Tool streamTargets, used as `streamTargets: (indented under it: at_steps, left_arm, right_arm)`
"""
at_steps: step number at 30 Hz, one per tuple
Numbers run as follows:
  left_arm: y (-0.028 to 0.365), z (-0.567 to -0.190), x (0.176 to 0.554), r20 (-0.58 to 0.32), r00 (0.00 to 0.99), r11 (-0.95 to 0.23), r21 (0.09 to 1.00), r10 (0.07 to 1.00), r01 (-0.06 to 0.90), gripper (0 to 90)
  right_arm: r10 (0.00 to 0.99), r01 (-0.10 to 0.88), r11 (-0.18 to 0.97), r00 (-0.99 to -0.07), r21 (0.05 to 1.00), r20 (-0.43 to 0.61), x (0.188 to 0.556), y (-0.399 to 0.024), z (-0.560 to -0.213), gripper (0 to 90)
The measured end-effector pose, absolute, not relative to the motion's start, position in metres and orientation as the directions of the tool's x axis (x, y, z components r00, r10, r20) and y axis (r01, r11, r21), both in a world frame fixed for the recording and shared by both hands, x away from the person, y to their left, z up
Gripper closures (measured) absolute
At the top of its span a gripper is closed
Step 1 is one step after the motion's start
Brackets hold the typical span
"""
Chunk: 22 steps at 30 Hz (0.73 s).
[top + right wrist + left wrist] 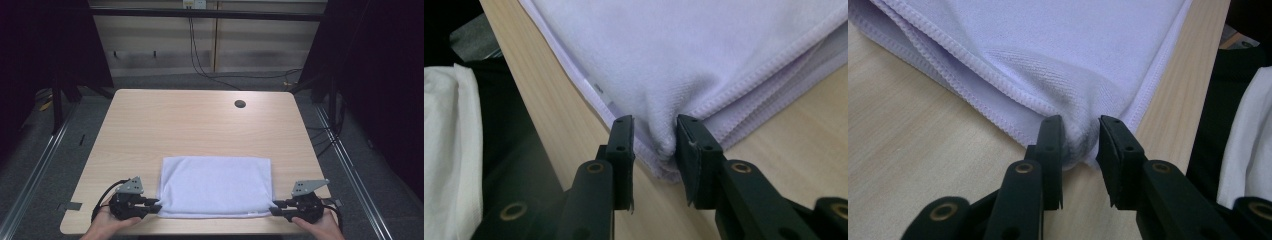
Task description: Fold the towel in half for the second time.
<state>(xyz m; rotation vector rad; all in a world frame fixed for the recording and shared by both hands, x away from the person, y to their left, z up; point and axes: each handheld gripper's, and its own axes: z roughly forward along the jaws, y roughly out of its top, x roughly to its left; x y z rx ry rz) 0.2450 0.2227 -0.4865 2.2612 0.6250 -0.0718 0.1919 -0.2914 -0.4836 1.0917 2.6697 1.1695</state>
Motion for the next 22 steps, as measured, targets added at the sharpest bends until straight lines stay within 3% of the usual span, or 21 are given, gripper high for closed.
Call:
streamTargets:
  at_steps: [1,3,4,5,6,9,11,12,14,16,22]
  left_arm:
    - [0.223,-0.486,0.244,-0.237,0.876,-0.571,0.681,0.42,0.459,70.4]
    - [0.226,-0.484,0.245,-0.239,0.87,-0.552,0.693,0.432,0.464,59.8]
    - [0.229,-0.483,0.245,-0.245,0.862,-0.528,0.706,0.443,0.472,59.8]
    - [0.233,-0.48,0.246,-0.25,0.852,-0.496,0.723,0.461,0.481,52.1]
    - [0.238,-0.478,0.248,-0.256,0.838,-0.459,0.741,0.482,0.49,52.1]
    - [0.253,-0.472,0.257,-0.276,0.79,-0.329,0.797,0.548,0.507,41.5]
    - [0.265,-0.471,0.269,-0.271,0.724,-0.224,0.832,0.634,0.507,38.0]
    - [0.268,-0.472,0.272,-0.239,0.707,-0.216,0.845,0.666,0.489,33.0]
    - [0.271,-0.473,0.274,-0.226,0.689,-0.218,0.842,0.689,0.494,32.7]
    - [0.277,-0.474,0.277,-0.27,0.667,-0.193,0.823,0.695,0.535,27.7]
    - [0.274,-0.478,0.276,-0.266,0.69,-0.228,0.812,0.673,0.537,23.2]
  right_arm:
    - [0.614,0.591,0.469,-0.752,0.656,0.238,0.192,-0.292,-0.486,68.8]
    - [0.621,0.595,0.454,-0.745,0.663,0.244,0.192,-0.296,-0.487,63.9]
    - [0.621,0.595,0.454,-0.745,0.663,0.244,0.192,-0.296,-0.487,63.9]
    - [0.637,0.58,0.409,-0.734,0.705,0.234,0.191,-0.3,-0.482,58.3]
    - [0.637,0.58,0.409,-0.734,0.705,0.234,0.191,-0.3,-0.482,58.3]
    - [0.702,0.54,0.236,-0.67,0.808,0.243,0.191,-0.316,-0.468,48.2]
    - [0.763,0.508,0.165,-0.609,0.845,0.217,0.193,-0.323,-0.463,46.6]
    - [0.798,0.466,0.141,-0.576,0.873,0.178,0.193,-0.326,-0.459,46.5]
    - [0.823,0.436,0.078,-0.536,0.897,0.189,0.199,-0.331,-0.455,41.5]
    - [0.832,0.47,0.064,-0.513,0.88,0.213,0.207,-0.335,-0.464,40.9]
    - [0.853,0.504,0.096,-0.486,0.859,0.19,0.213,-0.332,-0.471,32.8]
